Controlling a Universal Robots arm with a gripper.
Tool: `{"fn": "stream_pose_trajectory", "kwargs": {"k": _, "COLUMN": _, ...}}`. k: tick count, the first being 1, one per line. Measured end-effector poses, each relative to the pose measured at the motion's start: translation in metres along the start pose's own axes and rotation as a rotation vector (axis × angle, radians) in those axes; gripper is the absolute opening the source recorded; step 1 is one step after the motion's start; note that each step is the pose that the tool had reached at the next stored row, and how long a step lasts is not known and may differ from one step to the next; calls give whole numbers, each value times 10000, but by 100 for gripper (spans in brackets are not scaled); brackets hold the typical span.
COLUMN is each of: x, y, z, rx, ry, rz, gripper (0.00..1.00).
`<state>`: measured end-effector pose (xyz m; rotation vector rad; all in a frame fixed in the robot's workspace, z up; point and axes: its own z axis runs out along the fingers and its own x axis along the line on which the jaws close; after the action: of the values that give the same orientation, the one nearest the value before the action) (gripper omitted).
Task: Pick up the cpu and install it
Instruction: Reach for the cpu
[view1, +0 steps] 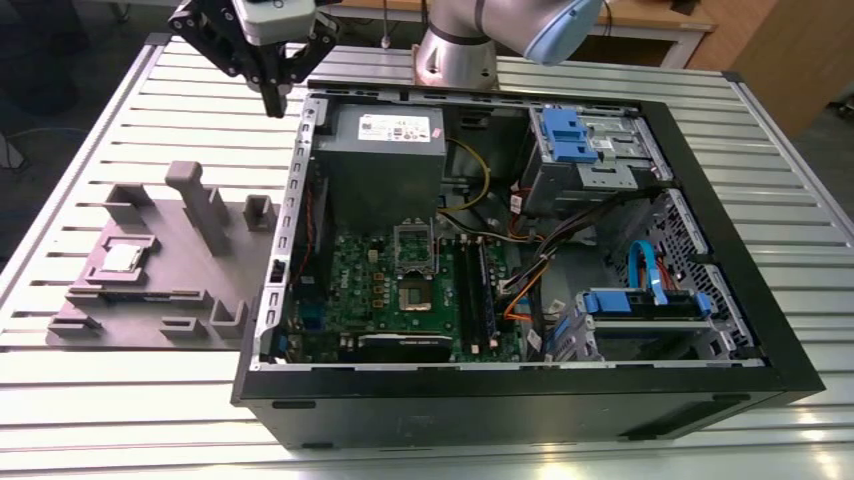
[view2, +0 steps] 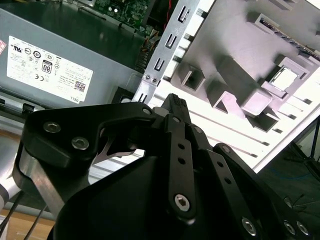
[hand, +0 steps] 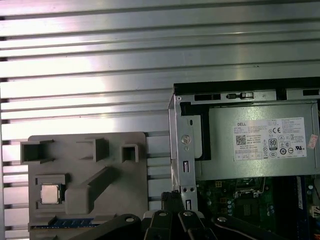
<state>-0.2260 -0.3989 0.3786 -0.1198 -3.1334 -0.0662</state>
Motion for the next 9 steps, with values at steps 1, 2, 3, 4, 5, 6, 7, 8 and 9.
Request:
{"fn": "stream_pose_trajectory", "kwargs": {"k": 1, "x": 2, "y": 0, "z": 1, "rx": 0, "ry": 2, "rz": 0, "gripper": 10}}
{"fn": "stream_pose_trajectory", "kwargs": {"k": 2, "x": 5, "y": 0, "z": 2, "rx": 0, "ry": 3, "rz": 0, "gripper": 10}}
{"fn": "stream_pose_trajectory", "kwargs": {"k": 3, "x": 7, "y": -1, "z": 3, "rx": 0, "ry": 6, "rz": 1, "gripper": 10}}
{"fn": "stream_pose_trajectory", "kwargs": {"k": 4, "x": 9, "y": -1, "z": 4, "rx": 0, "ry": 9, "rz": 0, "gripper": 10}}
{"fn": "stream_pose_trajectory", "kwargs": {"k": 5, "x": 13, "y": -1, "z": 5, "rx": 0, "ry": 12, "rz": 1, "gripper": 10}}
{"fn": "stream_pose_trajectory", "kwargs": {"k": 6, "x": 18, "y": -2, "z": 6, "rx": 0, "ry": 13, "rz": 1, "gripper": 10}}
{"fn": "stream_pose_trajectory", "kwargs": {"k": 7, "x": 25, "y": -2, "z": 6, "rx": 1, "ry": 15, "rz": 2, "gripper": 10}}
{"fn": "stream_pose_trajectory", "kwargs": {"k": 8, "x": 29, "y": -3, "z": 7, "rx": 1, "ry": 17, "rz": 1, "gripper": 10}}
{"fn": "stream_pose_trajectory", "kwargs": {"k": 9, "x": 36, "y": -3, "z": 8, "rx": 1, "ry": 18, "rz": 1, "gripper": 10}}
